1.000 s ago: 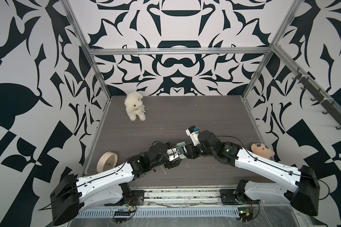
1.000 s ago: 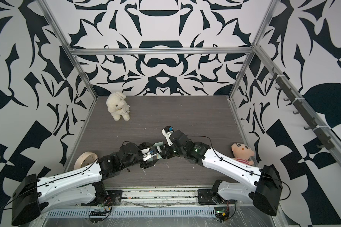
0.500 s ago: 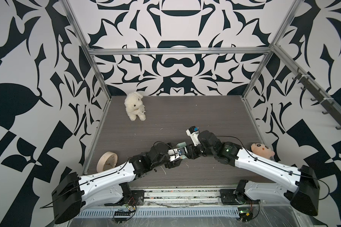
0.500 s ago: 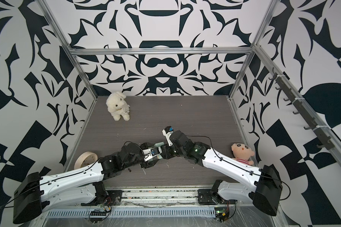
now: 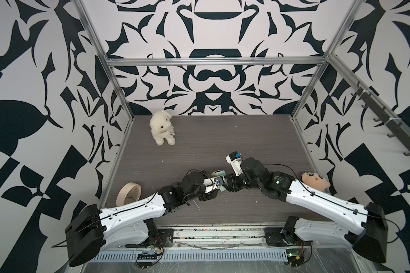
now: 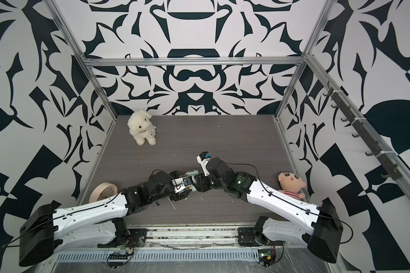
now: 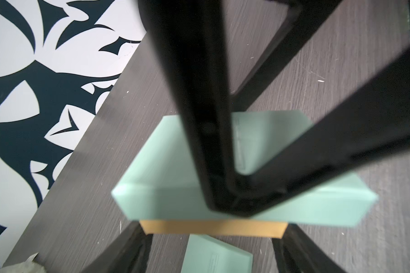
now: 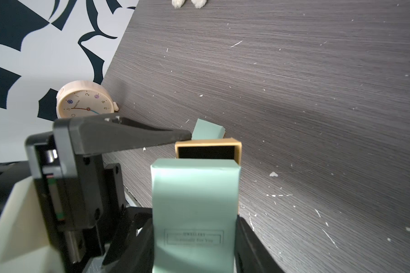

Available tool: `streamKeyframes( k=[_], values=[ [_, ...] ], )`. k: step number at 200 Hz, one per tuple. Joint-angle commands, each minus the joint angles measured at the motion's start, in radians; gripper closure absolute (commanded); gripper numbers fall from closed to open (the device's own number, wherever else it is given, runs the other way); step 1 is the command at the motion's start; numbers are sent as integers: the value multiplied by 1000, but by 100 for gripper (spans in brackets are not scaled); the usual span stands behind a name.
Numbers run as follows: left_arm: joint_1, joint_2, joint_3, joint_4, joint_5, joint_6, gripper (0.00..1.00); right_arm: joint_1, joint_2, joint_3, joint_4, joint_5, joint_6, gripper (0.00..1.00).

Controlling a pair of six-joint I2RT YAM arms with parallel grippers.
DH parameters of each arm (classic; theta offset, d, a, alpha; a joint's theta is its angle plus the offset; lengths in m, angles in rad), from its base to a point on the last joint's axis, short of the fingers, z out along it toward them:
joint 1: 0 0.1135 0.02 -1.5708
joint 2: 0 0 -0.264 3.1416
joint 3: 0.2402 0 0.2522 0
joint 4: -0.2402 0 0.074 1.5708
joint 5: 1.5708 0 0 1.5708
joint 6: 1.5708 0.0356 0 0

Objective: Take the rings out of the lift-off lid box
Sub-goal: Open the lid on the jewelry box, then place the jewelry box at the center of the board.

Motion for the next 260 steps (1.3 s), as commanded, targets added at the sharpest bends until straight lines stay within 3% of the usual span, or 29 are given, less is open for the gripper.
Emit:
streamKeyframes(
  k=[1, 45, 101, 205, 260],
  values=[
    [4, 2, -7, 27, -23, 6, 37, 6, -35, 14, 1, -13, -20, 48],
    [4, 27, -12, 54, -22, -12, 37, -11, -118, 46, -132, 145, -58, 49],
    [24, 195, 44, 139, -10, -62, 37, -31, -197, 90, -328, 401, -68, 49],
    [32, 694, 232, 500, -24, -227, 35, -52, -301, 13, -405, 474, -13, 49],
    [27, 842, 273, 541, -32, -290, 35, -58, -326, -7, -427, 475, -8, 49]
  ],
)
